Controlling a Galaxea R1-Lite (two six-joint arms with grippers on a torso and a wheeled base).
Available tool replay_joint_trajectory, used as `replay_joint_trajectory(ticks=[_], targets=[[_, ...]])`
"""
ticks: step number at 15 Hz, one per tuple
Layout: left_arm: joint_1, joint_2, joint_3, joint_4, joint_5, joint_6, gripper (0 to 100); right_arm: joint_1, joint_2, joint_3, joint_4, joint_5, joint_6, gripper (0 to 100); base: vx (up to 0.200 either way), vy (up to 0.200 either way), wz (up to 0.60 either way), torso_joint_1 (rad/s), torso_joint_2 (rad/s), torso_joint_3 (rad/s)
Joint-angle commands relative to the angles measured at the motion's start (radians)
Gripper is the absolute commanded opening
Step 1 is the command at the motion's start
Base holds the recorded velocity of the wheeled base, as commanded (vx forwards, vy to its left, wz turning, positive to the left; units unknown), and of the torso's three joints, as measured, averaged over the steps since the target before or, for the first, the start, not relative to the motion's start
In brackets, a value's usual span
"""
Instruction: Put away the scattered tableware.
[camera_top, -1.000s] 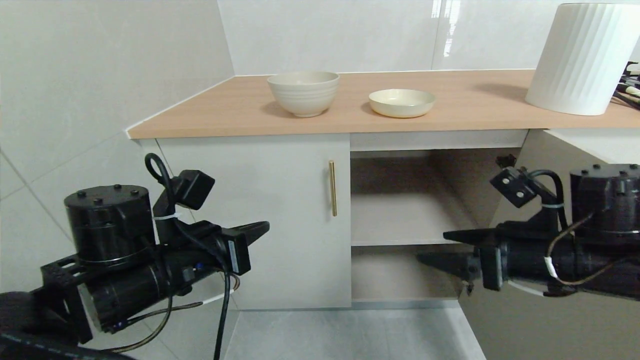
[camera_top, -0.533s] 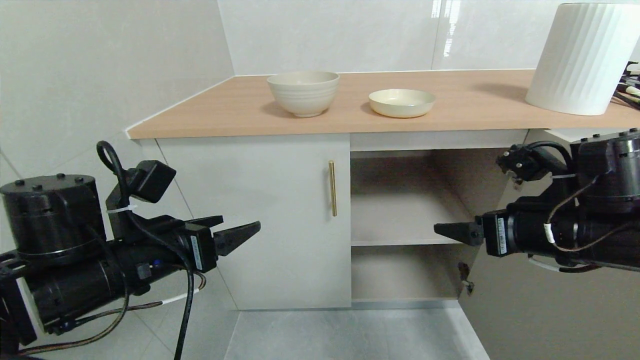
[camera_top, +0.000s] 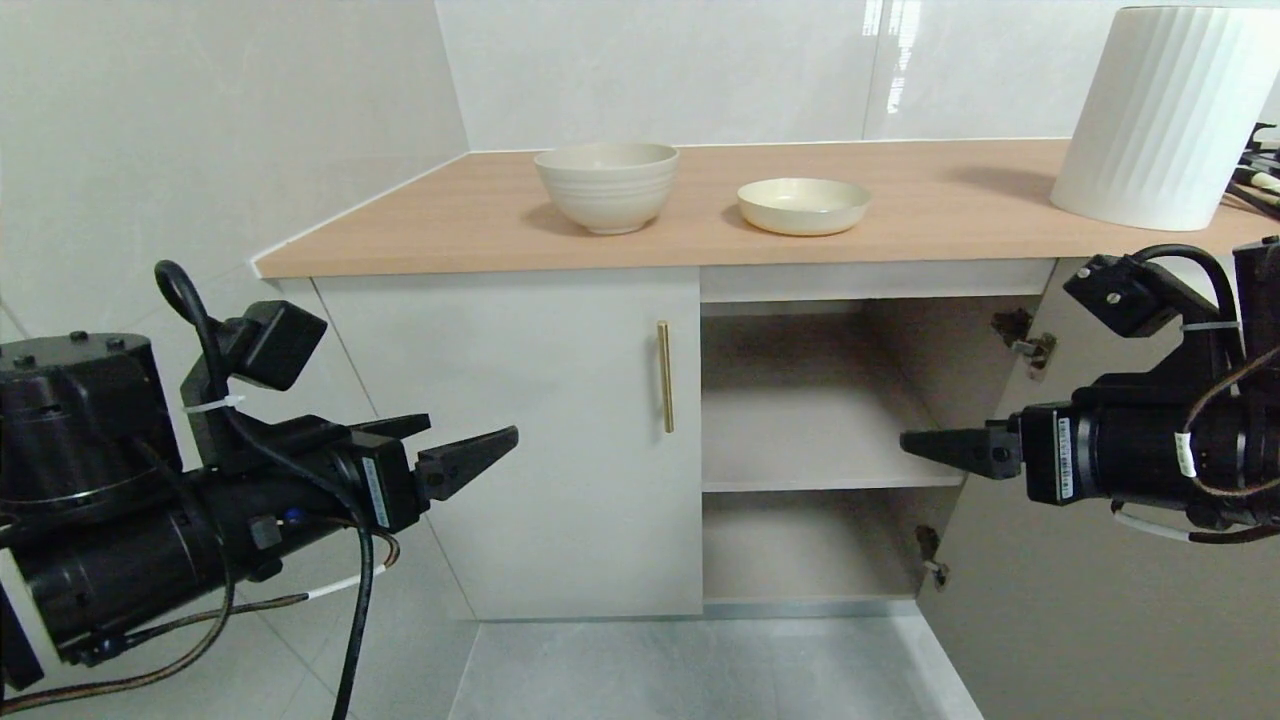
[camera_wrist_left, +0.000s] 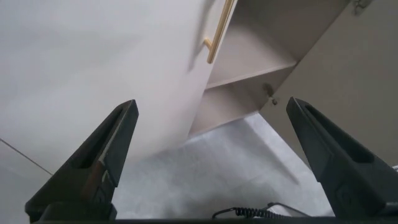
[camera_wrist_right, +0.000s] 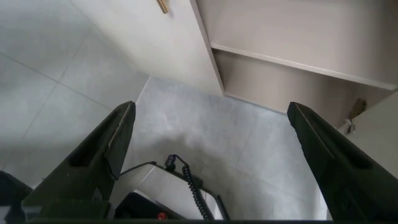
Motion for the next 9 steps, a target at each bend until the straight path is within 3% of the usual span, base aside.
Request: replay_joint_trajectory(ticks=[1, 3, 9], targets=[[0.0, 0.002, -0.002, 0.0, 0.0, 0.0, 100, 0.001, -0.005, 0.002, 0.001, 0.001, 0.0, 100, 0.0, 0.0, 0.0, 0.0, 0.0, 0.0], [0.0, 0.002, -0.011, 0.014, 0.0, 0.0, 100, 0.002, -0.006, 0.002, 0.001, 0.001, 0.0, 100, 0.0, 0.0, 0.0, 0.0, 0.0, 0.0], [0.016, 0.003, -0.028, 0.054, -0.001, -0.002, 100, 0.022, -0.011, 0.003, 0.005, 0.0, 0.0, 100, 0.2, 0.0, 0.0, 0.002, 0.0, 0.005]])
